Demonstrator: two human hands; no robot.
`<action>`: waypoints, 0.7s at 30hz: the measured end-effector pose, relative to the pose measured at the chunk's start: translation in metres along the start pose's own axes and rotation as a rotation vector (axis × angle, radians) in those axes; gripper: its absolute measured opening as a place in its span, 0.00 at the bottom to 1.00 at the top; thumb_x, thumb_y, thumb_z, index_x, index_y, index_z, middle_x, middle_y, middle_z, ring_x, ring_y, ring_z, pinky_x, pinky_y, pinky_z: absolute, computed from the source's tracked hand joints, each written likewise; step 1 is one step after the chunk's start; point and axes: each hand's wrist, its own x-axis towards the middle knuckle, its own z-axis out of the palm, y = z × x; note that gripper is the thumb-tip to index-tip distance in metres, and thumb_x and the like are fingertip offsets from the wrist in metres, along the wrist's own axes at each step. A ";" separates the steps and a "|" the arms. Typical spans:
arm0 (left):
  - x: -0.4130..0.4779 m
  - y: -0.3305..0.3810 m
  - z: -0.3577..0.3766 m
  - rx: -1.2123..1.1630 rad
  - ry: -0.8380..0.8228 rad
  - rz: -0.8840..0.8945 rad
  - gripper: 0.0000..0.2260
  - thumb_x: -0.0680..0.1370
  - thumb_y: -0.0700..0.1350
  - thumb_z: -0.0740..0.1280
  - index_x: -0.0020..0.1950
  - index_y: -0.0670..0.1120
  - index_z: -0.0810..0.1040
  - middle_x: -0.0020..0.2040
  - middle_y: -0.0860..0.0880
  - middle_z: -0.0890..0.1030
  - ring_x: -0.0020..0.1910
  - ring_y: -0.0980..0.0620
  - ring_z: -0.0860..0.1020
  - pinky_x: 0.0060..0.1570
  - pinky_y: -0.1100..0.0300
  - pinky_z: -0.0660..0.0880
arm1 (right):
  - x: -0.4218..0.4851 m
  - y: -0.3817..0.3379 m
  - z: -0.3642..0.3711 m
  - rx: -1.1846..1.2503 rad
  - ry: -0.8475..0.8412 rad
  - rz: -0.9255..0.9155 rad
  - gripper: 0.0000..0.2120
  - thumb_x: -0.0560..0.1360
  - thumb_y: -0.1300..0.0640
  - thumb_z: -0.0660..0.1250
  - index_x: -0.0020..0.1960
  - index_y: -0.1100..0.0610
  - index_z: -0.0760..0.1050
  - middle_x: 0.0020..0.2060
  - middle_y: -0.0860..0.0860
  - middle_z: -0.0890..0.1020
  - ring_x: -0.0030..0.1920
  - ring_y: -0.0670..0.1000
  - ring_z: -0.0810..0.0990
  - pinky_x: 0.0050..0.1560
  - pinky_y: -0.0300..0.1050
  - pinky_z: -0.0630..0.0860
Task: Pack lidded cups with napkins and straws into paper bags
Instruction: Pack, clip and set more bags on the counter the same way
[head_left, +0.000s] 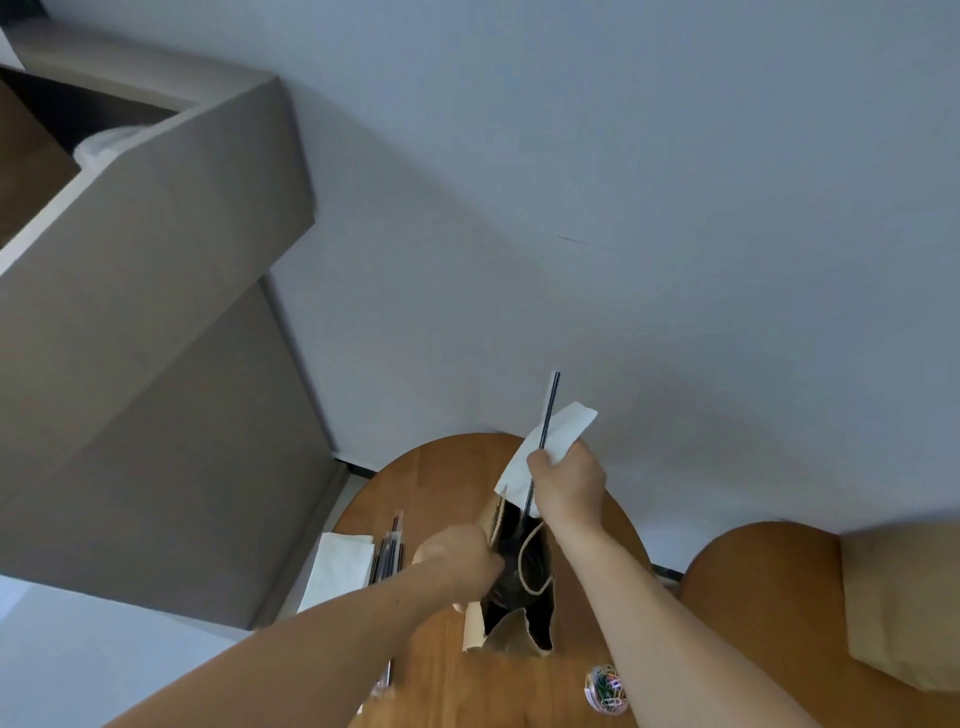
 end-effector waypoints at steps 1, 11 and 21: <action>-0.001 -0.005 -0.001 -0.101 -0.029 -0.030 0.13 0.80 0.50 0.59 0.43 0.44 0.77 0.33 0.47 0.84 0.30 0.53 0.84 0.39 0.60 0.81 | -0.003 0.002 0.003 -0.061 -0.048 0.003 0.02 0.75 0.57 0.66 0.45 0.54 0.73 0.38 0.46 0.78 0.37 0.46 0.77 0.29 0.35 0.66; 0.003 -0.022 -0.006 -0.405 -0.023 -0.005 0.12 0.81 0.47 0.57 0.46 0.44 0.78 0.32 0.48 0.84 0.28 0.53 0.83 0.31 0.62 0.78 | -0.034 0.051 0.003 -0.603 -0.405 0.040 0.14 0.79 0.56 0.64 0.38 0.48 0.62 0.34 0.45 0.70 0.32 0.43 0.69 0.26 0.33 0.59; -0.006 -0.028 0.003 -0.335 0.020 0.034 0.14 0.81 0.48 0.59 0.47 0.42 0.81 0.37 0.45 0.85 0.34 0.53 0.84 0.46 0.56 0.83 | -0.016 0.099 0.057 -0.595 -0.569 0.287 0.06 0.79 0.57 0.62 0.43 0.51 0.73 0.39 0.49 0.80 0.39 0.48 0.78 0.39 0.41 0.73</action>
